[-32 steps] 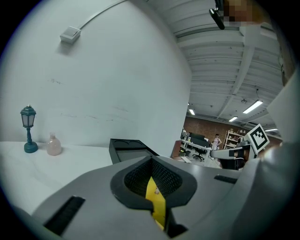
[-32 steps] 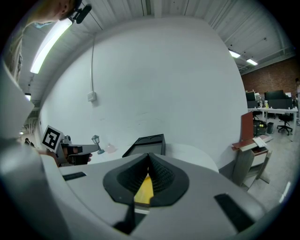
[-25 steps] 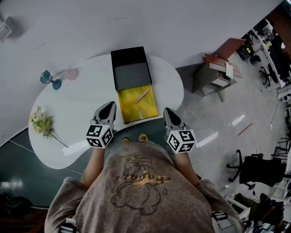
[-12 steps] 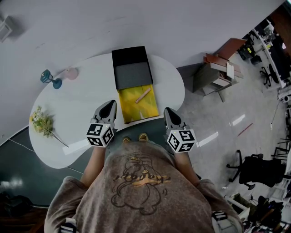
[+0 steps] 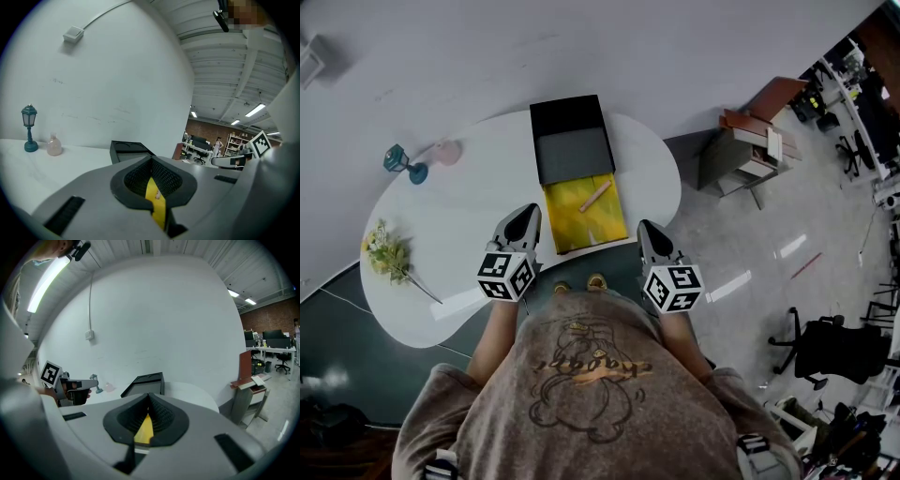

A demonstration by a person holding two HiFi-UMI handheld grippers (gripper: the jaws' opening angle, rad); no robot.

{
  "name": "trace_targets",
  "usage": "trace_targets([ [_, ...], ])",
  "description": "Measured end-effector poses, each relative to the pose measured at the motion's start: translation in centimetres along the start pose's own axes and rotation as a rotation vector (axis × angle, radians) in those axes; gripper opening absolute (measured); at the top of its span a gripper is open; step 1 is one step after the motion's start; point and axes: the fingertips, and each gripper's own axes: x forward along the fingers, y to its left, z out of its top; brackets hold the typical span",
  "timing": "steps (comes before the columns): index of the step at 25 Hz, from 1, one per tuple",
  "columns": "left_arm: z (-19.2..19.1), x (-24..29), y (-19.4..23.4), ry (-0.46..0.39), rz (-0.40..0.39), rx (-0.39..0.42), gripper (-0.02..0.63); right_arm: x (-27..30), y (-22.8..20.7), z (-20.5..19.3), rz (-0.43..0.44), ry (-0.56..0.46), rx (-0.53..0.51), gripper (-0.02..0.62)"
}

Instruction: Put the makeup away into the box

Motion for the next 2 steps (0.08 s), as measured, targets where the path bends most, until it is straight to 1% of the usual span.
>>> trace_targets([
  [2,0.17,-0.01,-0.15,-0.006,-0.001,0.003,0.021,-0.03,-0.04,0.16,0.000,-0.004,-0.004,0.002],
])
